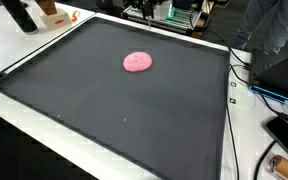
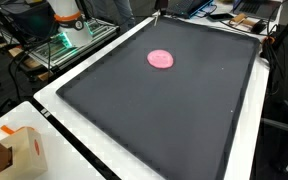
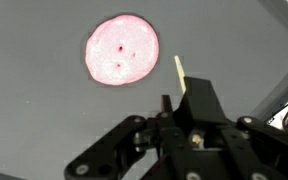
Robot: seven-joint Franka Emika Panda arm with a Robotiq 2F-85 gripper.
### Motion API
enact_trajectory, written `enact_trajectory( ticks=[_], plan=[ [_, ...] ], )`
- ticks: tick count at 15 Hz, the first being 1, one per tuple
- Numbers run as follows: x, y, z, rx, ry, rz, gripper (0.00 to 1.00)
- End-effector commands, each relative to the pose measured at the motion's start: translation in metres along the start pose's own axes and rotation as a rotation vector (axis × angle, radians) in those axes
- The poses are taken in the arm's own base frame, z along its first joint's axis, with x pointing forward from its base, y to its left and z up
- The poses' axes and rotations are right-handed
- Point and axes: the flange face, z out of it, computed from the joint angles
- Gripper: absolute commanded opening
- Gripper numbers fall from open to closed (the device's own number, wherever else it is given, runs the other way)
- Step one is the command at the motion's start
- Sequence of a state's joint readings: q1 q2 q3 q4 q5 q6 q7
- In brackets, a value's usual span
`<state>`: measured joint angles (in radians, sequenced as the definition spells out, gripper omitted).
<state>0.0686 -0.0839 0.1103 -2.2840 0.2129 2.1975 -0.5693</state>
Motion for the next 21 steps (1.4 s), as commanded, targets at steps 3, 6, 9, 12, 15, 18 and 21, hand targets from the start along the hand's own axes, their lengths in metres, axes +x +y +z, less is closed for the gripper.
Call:
enact_trajectory(
  ticks=[3,6,9,12,15,18,21],
  plan=[
    [0.0,0.0,-0.001,0.001,-0.001,0.001,0.25],
    [0.0,0.0,-0.001,0.001,-0.001,0.001,0.25],
    [0.0,0.0,-0.001,0.001,-0.001,0.001,0.25],
    [0.0,0.004,-0.002,0.012,0.004,0.016,0.06],
    [-0.005,0.03,-0.004,0.057,0.053,0.099,0.06],
    [-0.016,0.06,-0.005,0.136,0.113,0.18,0.06],
    [-0.029,0.091,-0.005,0.21,0.202,0.225,0.06]
  ],
)
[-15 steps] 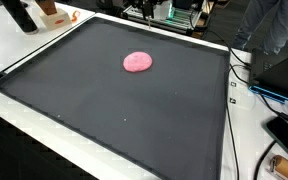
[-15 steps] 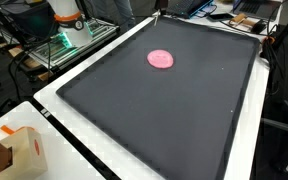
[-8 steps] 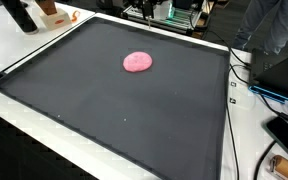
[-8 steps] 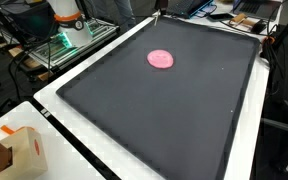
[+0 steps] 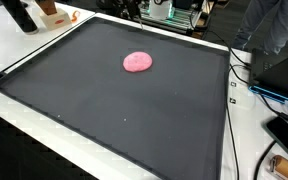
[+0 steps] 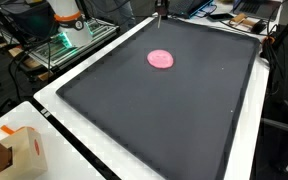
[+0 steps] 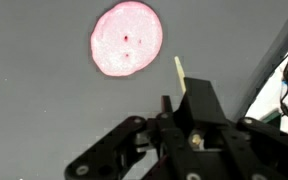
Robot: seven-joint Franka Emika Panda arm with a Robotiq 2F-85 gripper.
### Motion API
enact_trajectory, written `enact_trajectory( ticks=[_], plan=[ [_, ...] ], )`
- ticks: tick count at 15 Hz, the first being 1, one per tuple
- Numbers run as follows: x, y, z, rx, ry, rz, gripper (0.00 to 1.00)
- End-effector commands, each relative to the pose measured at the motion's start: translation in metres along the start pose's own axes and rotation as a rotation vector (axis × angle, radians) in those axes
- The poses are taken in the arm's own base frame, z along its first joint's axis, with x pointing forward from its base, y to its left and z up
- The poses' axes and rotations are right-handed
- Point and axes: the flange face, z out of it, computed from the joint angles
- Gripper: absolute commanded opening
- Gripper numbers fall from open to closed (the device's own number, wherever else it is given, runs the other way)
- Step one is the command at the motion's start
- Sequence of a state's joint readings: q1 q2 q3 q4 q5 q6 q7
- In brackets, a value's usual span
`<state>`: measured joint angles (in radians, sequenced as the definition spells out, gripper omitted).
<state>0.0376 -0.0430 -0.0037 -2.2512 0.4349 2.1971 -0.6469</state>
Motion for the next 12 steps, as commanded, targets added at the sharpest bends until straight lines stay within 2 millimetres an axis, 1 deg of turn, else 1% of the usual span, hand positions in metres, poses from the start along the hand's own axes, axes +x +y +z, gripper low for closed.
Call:
enact_trajectory(
  ticks=[1,5,7,12],
  plan=[
    [-0.006,0.039,-0.003,0.105,0.094,0.041,0.06],
    [-0.02,0.08,0.0,0.227,0.194,0.091,0.06],
    [-0.028,0.098,0.007,0.29,0.223,0.111,0.06],
    [-0.049,0.132,0.029,0.439,0.245,0.14,0.06]
  ],
)
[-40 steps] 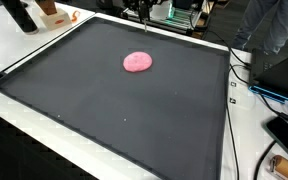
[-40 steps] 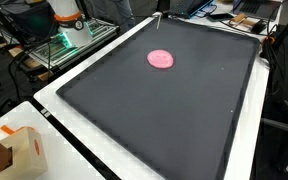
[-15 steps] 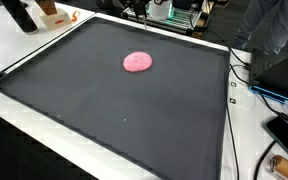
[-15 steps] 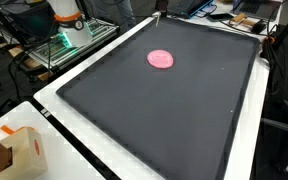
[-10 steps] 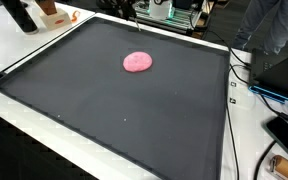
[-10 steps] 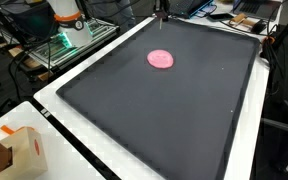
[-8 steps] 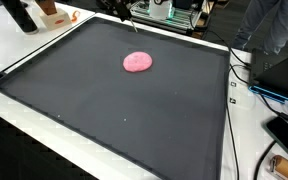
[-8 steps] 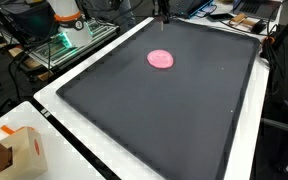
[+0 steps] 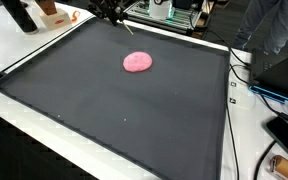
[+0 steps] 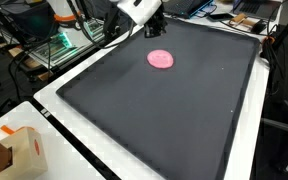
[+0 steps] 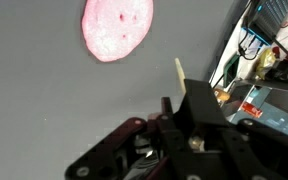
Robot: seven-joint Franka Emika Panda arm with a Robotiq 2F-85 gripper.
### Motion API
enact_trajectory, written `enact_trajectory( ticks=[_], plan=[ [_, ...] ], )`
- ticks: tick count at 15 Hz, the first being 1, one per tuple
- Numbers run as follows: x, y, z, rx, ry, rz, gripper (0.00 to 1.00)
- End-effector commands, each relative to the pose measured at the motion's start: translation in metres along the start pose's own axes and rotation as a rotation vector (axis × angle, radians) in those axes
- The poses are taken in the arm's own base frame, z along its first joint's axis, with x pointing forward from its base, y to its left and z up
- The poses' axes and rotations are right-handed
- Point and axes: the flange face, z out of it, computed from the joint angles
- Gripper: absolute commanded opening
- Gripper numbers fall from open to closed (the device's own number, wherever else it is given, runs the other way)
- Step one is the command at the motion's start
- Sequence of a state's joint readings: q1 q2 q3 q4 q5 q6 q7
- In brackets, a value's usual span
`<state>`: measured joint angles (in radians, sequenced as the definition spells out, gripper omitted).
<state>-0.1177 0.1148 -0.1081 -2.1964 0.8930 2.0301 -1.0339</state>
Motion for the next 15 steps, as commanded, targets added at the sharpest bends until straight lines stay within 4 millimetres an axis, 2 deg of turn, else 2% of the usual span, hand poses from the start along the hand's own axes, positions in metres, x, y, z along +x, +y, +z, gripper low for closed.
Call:
enact_trajectory(
  ticks=[1,8,15],
  plan=[
    [-0.01,0.03,0.005,0.112,0.018,0.025,0.06],
    [-0.042,0.078,0.018,0.211,-0.011,0.111,0.06],
    [-0.055,0.103,0.029,0.234,-0.034,0.17,0.06]
  ],
)
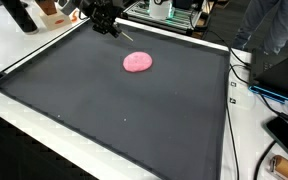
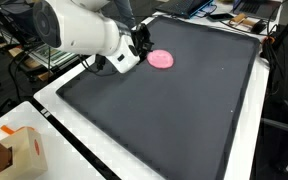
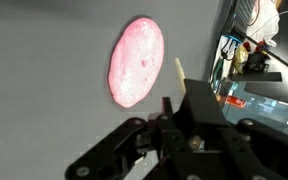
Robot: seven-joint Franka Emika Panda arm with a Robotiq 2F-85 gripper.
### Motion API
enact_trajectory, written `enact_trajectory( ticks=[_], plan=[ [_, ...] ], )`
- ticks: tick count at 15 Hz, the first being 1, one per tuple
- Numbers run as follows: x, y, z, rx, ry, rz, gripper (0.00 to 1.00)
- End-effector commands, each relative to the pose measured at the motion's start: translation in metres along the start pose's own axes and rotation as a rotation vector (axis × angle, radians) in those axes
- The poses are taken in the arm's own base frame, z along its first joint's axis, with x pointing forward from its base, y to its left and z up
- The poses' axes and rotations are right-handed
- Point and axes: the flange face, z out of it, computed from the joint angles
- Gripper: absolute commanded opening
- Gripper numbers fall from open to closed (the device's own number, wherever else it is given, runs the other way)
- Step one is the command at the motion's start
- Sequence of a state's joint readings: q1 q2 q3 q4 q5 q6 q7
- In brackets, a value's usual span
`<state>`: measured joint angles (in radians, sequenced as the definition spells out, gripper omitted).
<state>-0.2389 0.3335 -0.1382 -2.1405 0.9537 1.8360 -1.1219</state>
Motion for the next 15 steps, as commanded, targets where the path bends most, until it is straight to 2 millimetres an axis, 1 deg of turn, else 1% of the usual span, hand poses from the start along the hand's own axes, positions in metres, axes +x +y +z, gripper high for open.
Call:
enact_trajectory(
  ticks=[1,8,11,15],
  plan=[
    [-0.002,0.015,0.001,0.035,-0.001,0.021,0.06],
    [-0.004,0.029,0.007,0.026,-0.01,0.045,0.06],
    [-0.003,0.029,0.008,0.017,-0.007,0.058,0.06],
    [0.002,0.022,0.006,-0.014,-0.006,0.053,0.06]
  ],
)
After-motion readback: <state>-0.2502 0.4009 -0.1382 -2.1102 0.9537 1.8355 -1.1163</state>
